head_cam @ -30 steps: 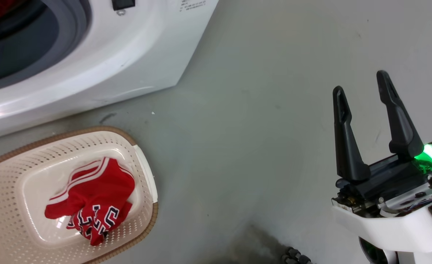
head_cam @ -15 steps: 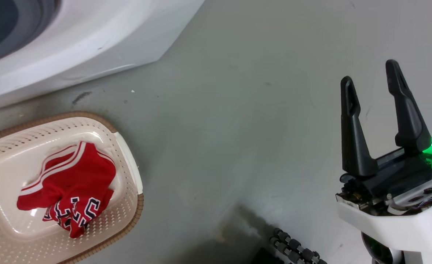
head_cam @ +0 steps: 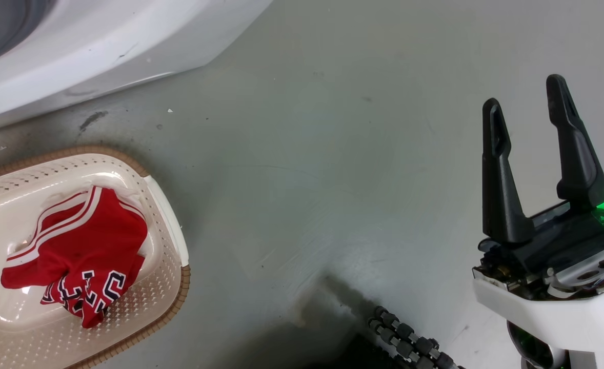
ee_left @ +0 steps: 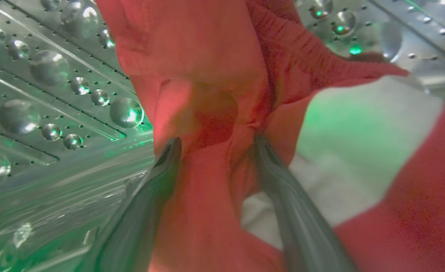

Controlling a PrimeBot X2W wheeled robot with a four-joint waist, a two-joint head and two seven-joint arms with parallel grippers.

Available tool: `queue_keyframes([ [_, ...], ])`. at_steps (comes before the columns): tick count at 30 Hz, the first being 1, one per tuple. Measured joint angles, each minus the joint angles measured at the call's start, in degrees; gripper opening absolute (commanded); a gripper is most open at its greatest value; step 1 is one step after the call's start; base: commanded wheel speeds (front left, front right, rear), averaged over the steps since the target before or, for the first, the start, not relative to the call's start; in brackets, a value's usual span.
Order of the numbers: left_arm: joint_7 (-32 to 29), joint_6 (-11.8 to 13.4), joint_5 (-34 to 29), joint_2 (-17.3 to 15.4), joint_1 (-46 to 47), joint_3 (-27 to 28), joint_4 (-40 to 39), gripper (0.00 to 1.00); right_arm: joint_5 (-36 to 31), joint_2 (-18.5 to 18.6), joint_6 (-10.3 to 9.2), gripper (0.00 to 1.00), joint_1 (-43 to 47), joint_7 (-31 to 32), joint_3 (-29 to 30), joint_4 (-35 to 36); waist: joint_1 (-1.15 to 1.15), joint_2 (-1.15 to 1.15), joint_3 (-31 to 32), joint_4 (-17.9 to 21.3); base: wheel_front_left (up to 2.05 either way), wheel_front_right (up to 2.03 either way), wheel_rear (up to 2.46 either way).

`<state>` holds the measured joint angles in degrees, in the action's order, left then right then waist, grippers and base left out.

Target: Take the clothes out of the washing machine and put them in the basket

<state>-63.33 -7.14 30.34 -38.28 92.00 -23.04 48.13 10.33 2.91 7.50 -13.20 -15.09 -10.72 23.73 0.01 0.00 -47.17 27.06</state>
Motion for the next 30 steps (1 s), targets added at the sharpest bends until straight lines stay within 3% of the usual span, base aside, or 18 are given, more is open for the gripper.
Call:
queue_keyframes([
  [8, 2.1, 0.0, -0.6, -0.8, 0.2, -1.3, 0.1, 1.0, 0.3, 0.0, 0.0, 1.0, -0.6, 0.0, 0.1, 0.3, 0.0, 0.0, -1.2, 0.5, 0.0, 0.0, 0.0],
  [9, 2.5, 0.0, -0.5, -0.8, 0.2, -1.4, 0.1, 0.0, 0.3, 0.0, 0.0, 1.0, -0.6, 0.0, 0.2, 0.3, 0.0, 0.0, -1.3, 0.5, 0.0, 0.0, 0.0],
  [22, 8.3, -0.2, 1.6, -0.8, 0.1, -3.8, 0.9, 0.0, -0.5, 0.0, 0.0, 1.0, -0.8, 0.0, 0.4, -0.1, 0.0, 0.0, 0.1, -0.8, 0.0, 0.0, 0.0],
  [30, 13.5, -0.2, 7.5, -0.8, -4.3, -6.3, 0.4, 0.0, -2.1, 0.0, 0.0, 1.0, -0.5, 0.0, 0.5, -1.0, 0.0, 0.0, 4.3, -2.0, 0.0, 0.0, 0.0],
])
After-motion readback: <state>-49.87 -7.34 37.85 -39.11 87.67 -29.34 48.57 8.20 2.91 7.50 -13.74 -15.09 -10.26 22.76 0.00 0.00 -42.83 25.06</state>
